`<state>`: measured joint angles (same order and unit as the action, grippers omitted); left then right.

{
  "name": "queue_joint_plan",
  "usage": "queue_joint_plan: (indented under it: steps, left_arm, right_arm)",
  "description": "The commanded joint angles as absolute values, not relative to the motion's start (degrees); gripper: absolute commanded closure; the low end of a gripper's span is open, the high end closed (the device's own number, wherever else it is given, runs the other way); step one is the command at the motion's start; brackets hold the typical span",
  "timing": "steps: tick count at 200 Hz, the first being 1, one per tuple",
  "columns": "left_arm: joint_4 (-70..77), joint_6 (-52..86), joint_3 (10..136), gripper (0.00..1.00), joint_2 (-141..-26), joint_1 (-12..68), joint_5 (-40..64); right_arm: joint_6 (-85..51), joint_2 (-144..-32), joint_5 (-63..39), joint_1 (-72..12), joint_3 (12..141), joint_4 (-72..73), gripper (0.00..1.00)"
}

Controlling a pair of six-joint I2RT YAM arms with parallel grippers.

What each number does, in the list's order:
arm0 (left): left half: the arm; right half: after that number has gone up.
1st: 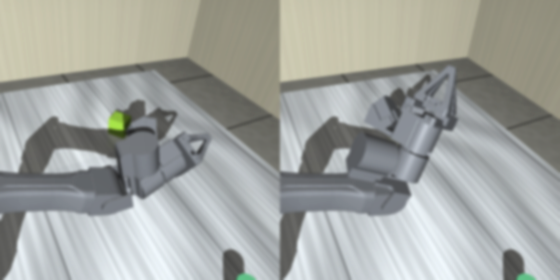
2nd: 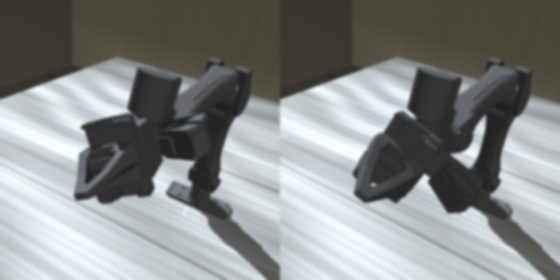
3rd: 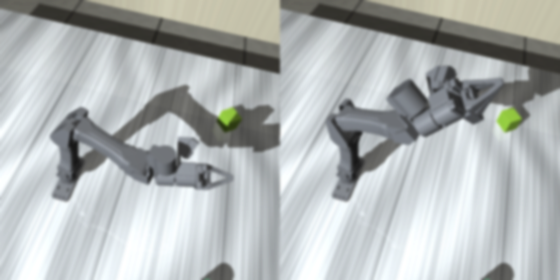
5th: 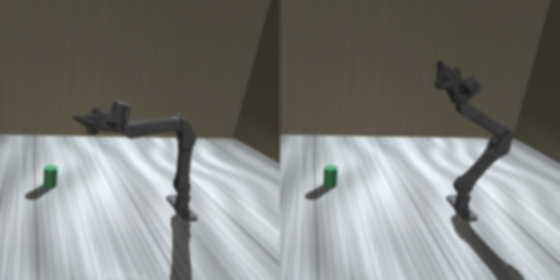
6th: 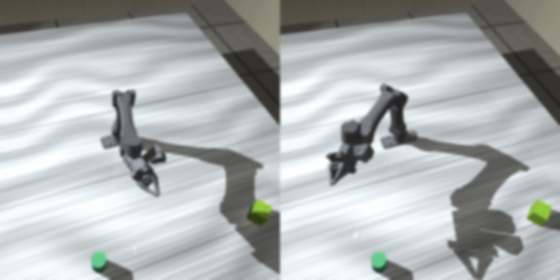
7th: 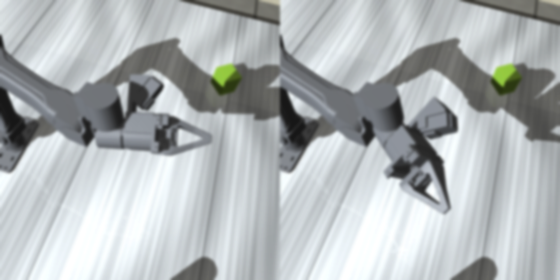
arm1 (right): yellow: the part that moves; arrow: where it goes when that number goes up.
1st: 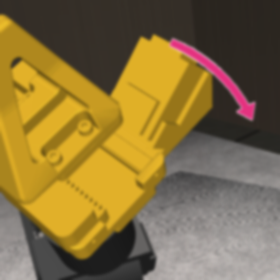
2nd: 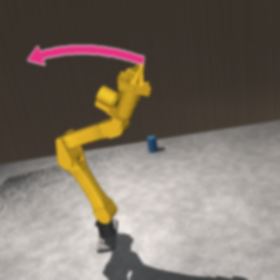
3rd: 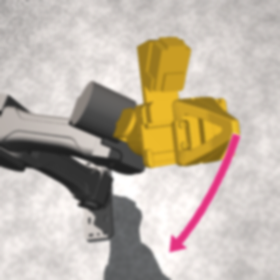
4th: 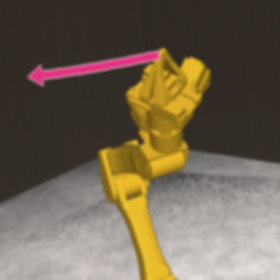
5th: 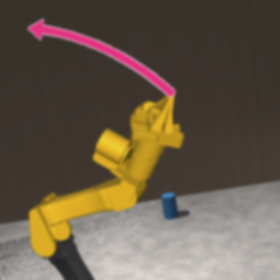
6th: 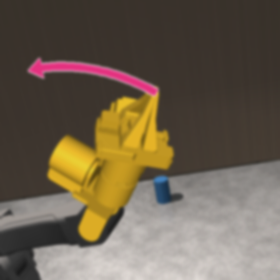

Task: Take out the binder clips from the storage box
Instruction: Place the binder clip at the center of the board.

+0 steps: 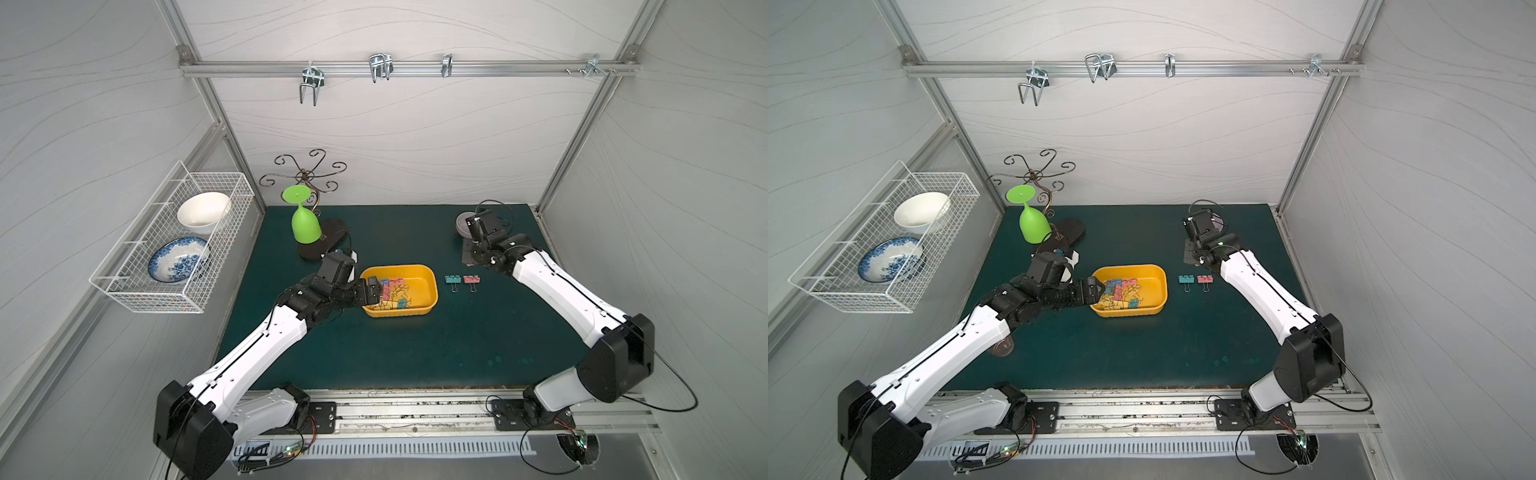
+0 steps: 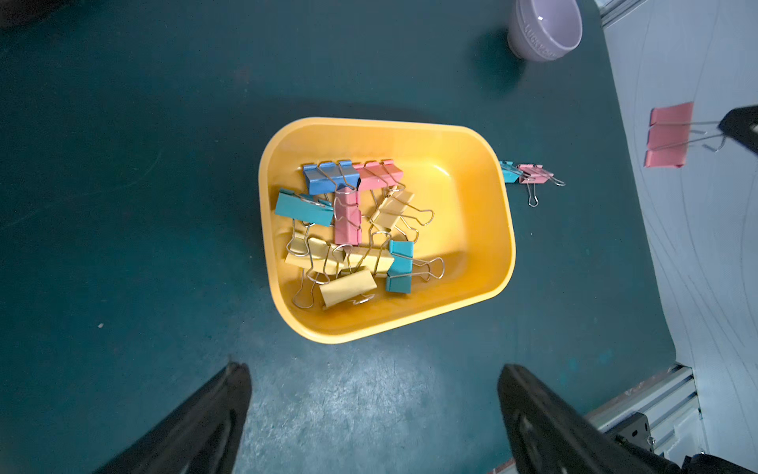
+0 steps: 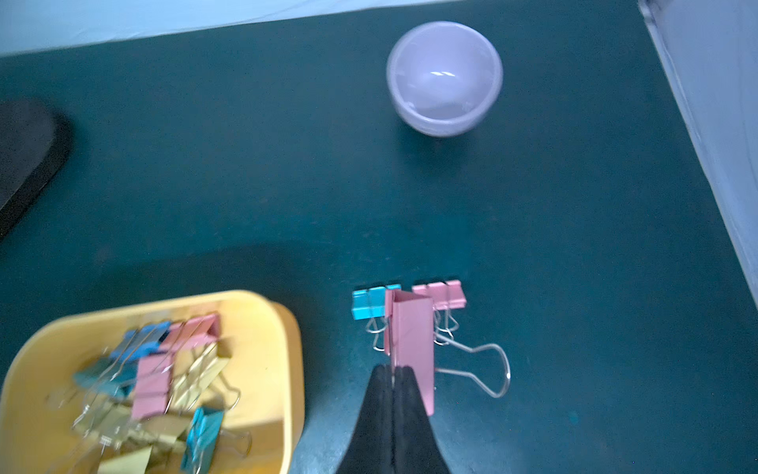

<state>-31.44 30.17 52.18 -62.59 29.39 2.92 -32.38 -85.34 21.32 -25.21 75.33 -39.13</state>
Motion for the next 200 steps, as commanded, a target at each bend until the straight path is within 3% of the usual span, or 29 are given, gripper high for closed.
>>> queue_joint_plan:
  steps: [1,17,44,106,162,200]
  left_arm:
    - [-26.9,29.9,50.5,0.02,-60.2,29.2,0.0]
    - [-26.0,30.0,49.3,0.02,-58.9,29.2,-0.7]
    - [-26.0,29.5,48.4,0.01,-58.0,29.2,-1.3]
    - [-27.1,28.0,50.8,0.01,-60.4,29.1,0.2]
    - [-28.8,25.9,52.0,0.01,-61.1,29.1,-1.2]
    - [-28.7,25.1,52.0,0.02,-61.0,29.1,-2.1]
  right_arm:
    - [-53.3,-85.0,14.1,-16.7,70.4,-37.4,1.00]
    - [-61.0,-85.2,12.0,-13.4,66.6,-34.9,1.00]
    - [-71.4,-86.3,18.9,-13.4,64.2,-34.5,1.00]
    - [-90.9,-98.5,30.9,-16.7,71.9,-43.5,1.00]
    - [-94.0,-107.2,35.2,-17.0,78.0,-42.4,1.00]
    - [-90.0,-111.5,24.6,-13.6,79.0,-41.3,1.00]
